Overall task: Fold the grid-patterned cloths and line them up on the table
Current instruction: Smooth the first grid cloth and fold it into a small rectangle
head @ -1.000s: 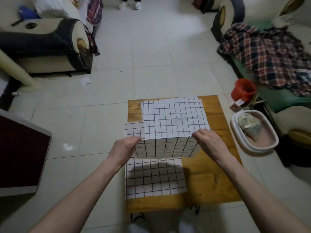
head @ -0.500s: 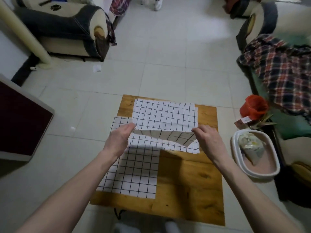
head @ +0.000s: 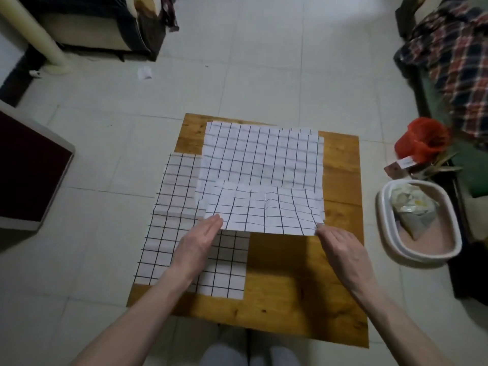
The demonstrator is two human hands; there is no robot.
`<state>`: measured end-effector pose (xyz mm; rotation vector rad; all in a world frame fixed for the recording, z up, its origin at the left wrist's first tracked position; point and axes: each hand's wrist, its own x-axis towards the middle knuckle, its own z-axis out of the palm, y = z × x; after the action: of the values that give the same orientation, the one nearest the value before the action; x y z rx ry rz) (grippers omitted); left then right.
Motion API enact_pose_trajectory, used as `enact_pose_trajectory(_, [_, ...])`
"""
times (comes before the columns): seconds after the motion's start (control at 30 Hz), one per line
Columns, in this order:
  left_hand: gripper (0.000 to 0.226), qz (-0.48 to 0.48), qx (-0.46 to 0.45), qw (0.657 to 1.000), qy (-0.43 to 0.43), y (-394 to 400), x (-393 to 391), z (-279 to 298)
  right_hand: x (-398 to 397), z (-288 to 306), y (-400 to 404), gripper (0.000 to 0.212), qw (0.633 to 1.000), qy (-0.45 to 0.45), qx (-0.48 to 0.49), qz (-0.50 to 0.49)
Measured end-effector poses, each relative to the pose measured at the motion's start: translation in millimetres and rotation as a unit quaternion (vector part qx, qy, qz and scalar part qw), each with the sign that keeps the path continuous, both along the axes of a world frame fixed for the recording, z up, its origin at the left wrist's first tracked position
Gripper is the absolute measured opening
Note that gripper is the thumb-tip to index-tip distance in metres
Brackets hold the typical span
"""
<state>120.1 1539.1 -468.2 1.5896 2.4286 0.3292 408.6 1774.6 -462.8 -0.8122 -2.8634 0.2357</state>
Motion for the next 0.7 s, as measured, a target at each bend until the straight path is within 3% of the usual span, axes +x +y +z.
enact_pose_trajectory(0.17, [0.086, 0.008, -0.059, 0.997, -0.055, -16, 28, -42, 24, -60, -30, 0.057, 0.997, -0.05, -0.053, -0.032])
enact_pose_trajectory(0.3, [0.073, 0.028, -0.116, 0.987, -0.112, -19, 44, -65, 37, -87, -45, 0.06, 0.993, -0.074, -0.08, -0.037])
enact_pose_trajectory(0.57, [0.082, 0.005, -0.184, 0.981, -0.053, -24, 70, -94, 59, -124, -65, 0.061, 0.983, -0.162, -0.075, -0.051])
enact_pose_trajectory(0.63, [0.088, -0.009, -0.193, 0.98, -0.04, -26, 78, -95, 55, -126, -77, 0.05, 0.983, -0.153, -0.073, -0.072])
enact_pose_trajectory(0.7, [0.086, -0.054, -0.19, 0.98, -0.031, -29, 88, -95, 41, -122, -94, 0.052, 0.984, -0.135, -0.091, -0.074])
